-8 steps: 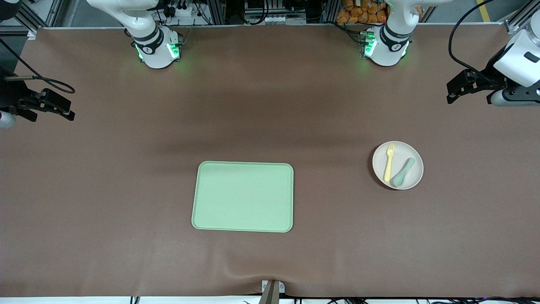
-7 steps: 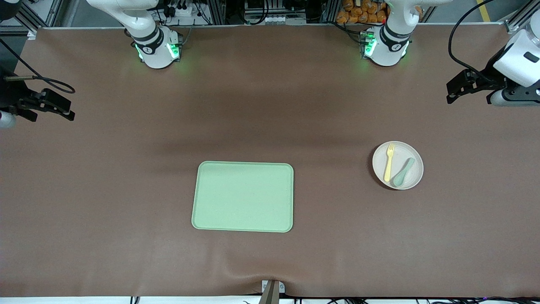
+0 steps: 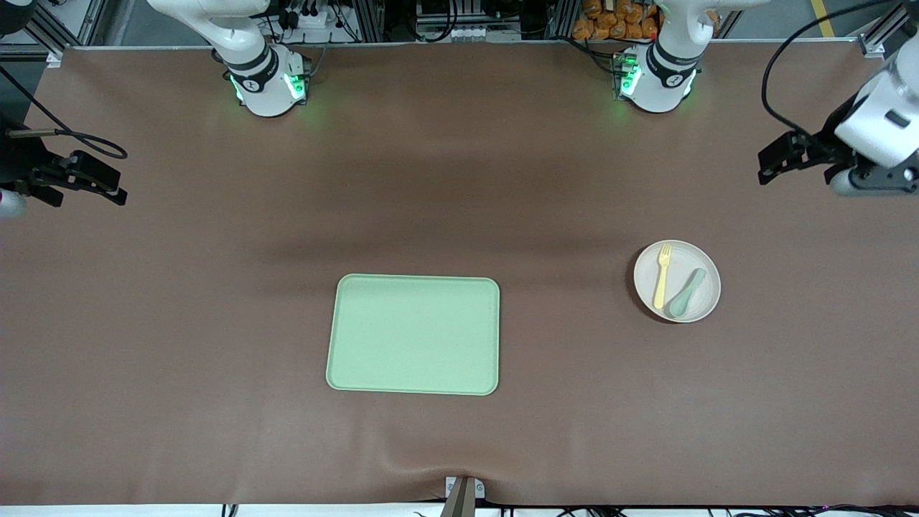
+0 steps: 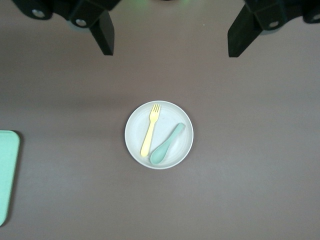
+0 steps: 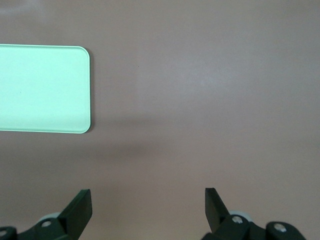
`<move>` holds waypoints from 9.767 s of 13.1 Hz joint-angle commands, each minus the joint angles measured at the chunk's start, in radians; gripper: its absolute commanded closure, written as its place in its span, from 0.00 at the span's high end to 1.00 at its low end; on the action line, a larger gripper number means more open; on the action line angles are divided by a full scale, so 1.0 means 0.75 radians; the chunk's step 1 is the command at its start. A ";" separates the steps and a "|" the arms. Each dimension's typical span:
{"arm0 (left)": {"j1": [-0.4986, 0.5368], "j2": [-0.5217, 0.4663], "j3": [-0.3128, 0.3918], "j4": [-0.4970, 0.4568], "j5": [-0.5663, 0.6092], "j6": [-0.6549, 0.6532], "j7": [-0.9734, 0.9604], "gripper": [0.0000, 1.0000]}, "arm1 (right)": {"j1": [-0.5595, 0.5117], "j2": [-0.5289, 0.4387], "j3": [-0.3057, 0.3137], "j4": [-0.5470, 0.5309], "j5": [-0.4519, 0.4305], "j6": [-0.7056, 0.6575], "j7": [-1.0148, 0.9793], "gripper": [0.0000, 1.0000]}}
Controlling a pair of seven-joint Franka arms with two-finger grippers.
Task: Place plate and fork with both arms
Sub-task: 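Reach the left gripper down toward the rim of the white plate, then grasp the white plate rim with the left gripper, then carry the plate with the left gripper onto the green tray, then lower the plate onto the tray and open the left gripper, then raise the left gripper away while the right gripper reaches the plate, then grasp the yellow fork on the plate with the right gripper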
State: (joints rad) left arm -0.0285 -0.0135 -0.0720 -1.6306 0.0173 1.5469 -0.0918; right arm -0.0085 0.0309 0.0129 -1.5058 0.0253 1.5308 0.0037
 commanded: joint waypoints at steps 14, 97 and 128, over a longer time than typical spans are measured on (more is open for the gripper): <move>0.281 0.502 -0.006 -0.473 -0.170 0.974 0.590 0.99 | -0.025 0.000 0.013 0.007 0.028 -0.012 0.009 1.00; -0.425 0.517 0.016 0.382 -0.172 0.260 -0.733 1.00 | 0.175 0.218 0.020 0.105 0.128 0.027 0.109 1.00; -0.032 0.004 0.018 0.151 -0.033 -0.111 0.004 1.00 | 0.840 1.348 -0.115 0.594 -0.011 1.017 0.486 0.48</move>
State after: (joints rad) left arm -0.0543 0.0009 -0.0540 -1.5040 -0.0305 1.4678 -0.0985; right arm 0.6124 1.0088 -0.0604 -1.1075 0.0311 2.2858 0.3453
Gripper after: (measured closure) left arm 0.000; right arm 0.498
